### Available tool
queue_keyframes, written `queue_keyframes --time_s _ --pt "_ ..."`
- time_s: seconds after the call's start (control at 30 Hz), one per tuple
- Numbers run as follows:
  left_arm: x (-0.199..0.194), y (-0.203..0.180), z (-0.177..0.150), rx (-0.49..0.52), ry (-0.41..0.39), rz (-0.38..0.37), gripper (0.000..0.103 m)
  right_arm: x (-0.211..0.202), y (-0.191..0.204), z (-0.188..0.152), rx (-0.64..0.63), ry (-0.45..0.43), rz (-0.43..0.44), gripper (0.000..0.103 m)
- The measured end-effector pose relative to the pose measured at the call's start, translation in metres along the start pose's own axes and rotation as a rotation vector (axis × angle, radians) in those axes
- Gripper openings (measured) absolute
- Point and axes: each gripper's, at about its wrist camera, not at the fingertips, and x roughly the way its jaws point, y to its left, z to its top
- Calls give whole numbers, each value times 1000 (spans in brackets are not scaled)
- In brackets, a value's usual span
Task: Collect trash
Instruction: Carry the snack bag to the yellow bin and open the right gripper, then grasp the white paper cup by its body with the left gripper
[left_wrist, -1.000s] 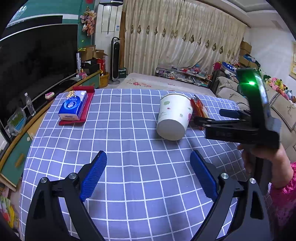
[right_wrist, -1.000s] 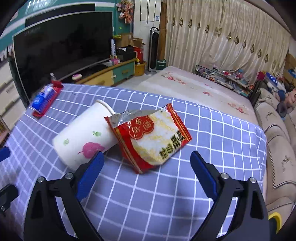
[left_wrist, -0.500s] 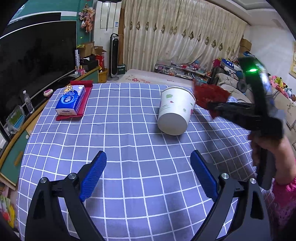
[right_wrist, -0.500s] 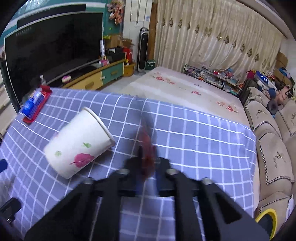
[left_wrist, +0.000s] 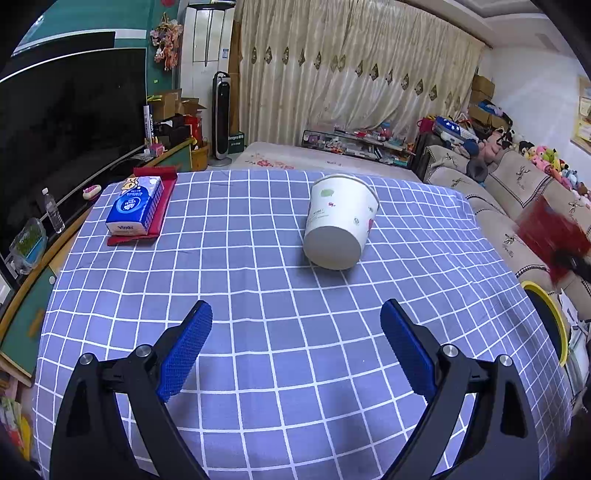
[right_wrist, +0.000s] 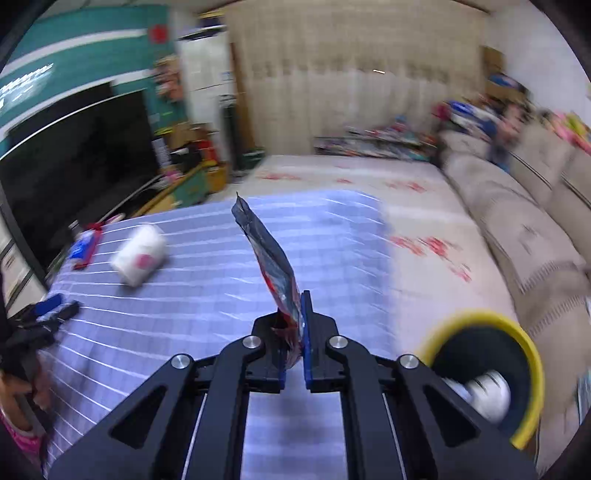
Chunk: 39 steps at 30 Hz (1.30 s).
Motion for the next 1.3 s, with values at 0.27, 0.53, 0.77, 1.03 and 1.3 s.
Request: queue_keyframes --time_s 0.27,0.53,0.77,1.03,1.3 --pt "-2 -7 -1 30 -4 -2 91 -10 -127 -63 204 106 -261 9" --pt "4 -12 -3 52 16 -8 91 18 -169 -84 286 158 -305 62" --pt "9 -17 -3 43 53 -41 91 12 -172 -83 323 88 -300 67" --pt "8 -24 16 79 93 -26 93 -16 -166 -72 302 -10 -324 71" --pt "40 -50 55 135 102 -41 94 -32 -164 -74 302 -52 -296 72"
